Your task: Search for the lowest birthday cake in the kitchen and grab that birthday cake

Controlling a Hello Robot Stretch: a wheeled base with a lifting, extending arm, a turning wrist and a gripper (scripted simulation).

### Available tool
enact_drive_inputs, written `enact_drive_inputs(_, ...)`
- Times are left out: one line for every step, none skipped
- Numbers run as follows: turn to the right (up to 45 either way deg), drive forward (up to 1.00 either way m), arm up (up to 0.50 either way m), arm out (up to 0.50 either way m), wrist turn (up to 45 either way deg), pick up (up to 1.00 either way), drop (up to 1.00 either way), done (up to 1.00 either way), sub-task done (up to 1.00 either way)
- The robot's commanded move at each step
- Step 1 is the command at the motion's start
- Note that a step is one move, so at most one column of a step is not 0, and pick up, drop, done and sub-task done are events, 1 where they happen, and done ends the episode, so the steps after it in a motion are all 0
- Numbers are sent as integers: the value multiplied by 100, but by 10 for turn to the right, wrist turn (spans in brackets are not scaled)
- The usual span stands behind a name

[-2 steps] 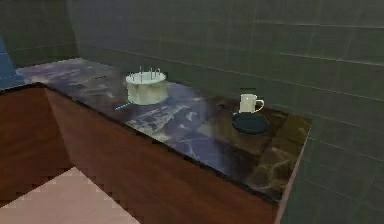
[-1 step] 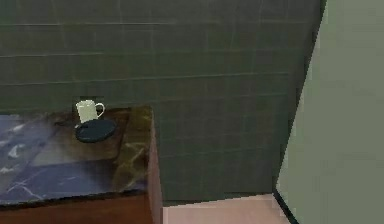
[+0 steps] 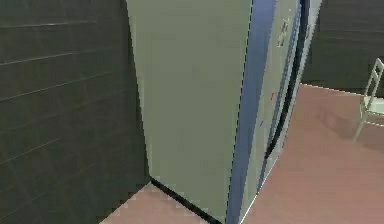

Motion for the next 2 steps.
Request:
enact_drive_inputs(450,0,0,0,0,0,0,0,0)
enact_drive_inputs(150,0,0,0,0,0,0,0,0)
